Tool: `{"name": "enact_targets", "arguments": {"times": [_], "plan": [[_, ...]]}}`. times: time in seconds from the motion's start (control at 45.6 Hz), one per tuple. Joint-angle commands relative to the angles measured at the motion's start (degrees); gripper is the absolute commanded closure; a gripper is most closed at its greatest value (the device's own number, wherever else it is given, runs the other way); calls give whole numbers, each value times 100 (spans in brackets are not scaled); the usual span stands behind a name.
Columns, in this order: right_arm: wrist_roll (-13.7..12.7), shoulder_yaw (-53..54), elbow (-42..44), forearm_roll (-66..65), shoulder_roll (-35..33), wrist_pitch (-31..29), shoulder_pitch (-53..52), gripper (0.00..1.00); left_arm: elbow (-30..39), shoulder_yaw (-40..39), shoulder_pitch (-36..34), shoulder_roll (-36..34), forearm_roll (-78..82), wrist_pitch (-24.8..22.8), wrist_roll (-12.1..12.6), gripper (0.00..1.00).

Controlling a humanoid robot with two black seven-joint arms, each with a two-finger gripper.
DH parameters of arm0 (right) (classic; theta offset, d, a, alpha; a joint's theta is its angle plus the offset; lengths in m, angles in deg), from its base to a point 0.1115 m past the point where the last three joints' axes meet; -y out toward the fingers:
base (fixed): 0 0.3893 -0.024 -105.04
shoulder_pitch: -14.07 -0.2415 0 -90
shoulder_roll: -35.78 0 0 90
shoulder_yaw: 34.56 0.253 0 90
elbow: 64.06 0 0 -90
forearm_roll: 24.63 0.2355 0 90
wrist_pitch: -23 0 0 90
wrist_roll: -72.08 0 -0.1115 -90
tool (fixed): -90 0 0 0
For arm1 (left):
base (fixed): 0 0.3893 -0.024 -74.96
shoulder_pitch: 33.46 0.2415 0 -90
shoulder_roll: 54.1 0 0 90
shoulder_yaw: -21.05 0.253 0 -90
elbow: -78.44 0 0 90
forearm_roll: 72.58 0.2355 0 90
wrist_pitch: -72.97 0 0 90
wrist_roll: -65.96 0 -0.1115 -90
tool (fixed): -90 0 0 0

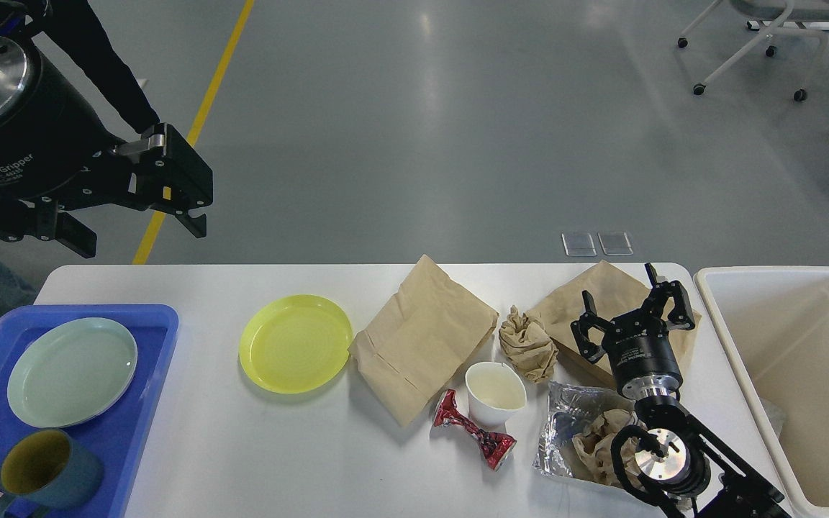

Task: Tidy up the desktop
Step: 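Open the left gripper and raise it away from the tray, then lower the left gripper to the yellow plate's edge and grip it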

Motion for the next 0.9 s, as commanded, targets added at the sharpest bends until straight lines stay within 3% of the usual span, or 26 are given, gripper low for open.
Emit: {"name": "enact_targets", "arguments": {"times": [0.0, 0.241, 0.439, 0.548, 0.724, 0.877], "plan": [[0, 0, 0, 0, 0, 5, 1, 0, 16, 1, 3, 11, -58, -57, 0, 6], [0, 0, 0, 0, 0, -4, 1, 0, -28, -61, 152, -6, 4, -66, 0, 4], [0, 0, -1, 0, 0, 5, 1, 0, -361, -122, 749, -147, -14, 22, -9, 4], [0, 0, -9, 0, 0, -4, 1, 0, -757, -245, 1548, -156, -40, 224, -9, 4], [0, 0, -9, 0, 0, 5, 1, 0, -1196, -605, 2804, -156, -145, 1225, 18, 4], [0, 0, -9, 0, 0, -4, 1, 0, -1706, -843, 4018, -85, -778, 1683, 79, 6]]}}
